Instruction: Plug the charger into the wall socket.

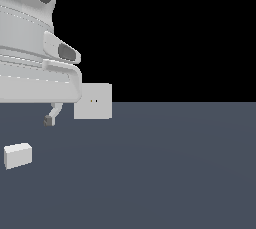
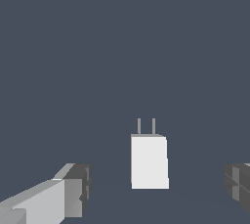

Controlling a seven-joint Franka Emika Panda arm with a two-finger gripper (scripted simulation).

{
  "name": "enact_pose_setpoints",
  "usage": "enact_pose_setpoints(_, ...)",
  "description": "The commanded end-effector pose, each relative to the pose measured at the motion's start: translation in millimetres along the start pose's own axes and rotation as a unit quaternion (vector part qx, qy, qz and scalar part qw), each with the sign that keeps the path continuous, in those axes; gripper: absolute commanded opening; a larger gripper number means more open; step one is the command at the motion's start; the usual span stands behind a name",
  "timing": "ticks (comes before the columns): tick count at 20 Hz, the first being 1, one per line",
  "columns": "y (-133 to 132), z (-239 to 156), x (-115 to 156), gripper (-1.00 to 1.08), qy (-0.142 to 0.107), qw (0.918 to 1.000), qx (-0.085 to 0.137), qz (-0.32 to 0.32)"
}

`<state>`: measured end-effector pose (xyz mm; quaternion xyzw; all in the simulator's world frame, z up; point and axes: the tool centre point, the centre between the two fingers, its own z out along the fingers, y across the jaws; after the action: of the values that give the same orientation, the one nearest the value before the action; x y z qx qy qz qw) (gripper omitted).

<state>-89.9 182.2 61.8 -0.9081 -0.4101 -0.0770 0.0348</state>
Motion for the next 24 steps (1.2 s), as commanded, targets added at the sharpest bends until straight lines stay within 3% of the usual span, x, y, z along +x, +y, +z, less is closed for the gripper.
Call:
enact_pose_setpoints(1, 0, 0, 0, 1.0, 0.0, 1.0, 0.0, 0.0)
enact_pose_setpoints(20, 0, 49, -9, 1.0, -0.001, 1.0, -0.001, 0.001)
enact_pose_setpoints(21, 0, 49, -9, -1.0, -0.001, 1.0, -0.001, 0.001)
enact_pose_setpoints(24, 0, 49, -9, -1.0, -0.001, 1.0, -0.001, 0.001)
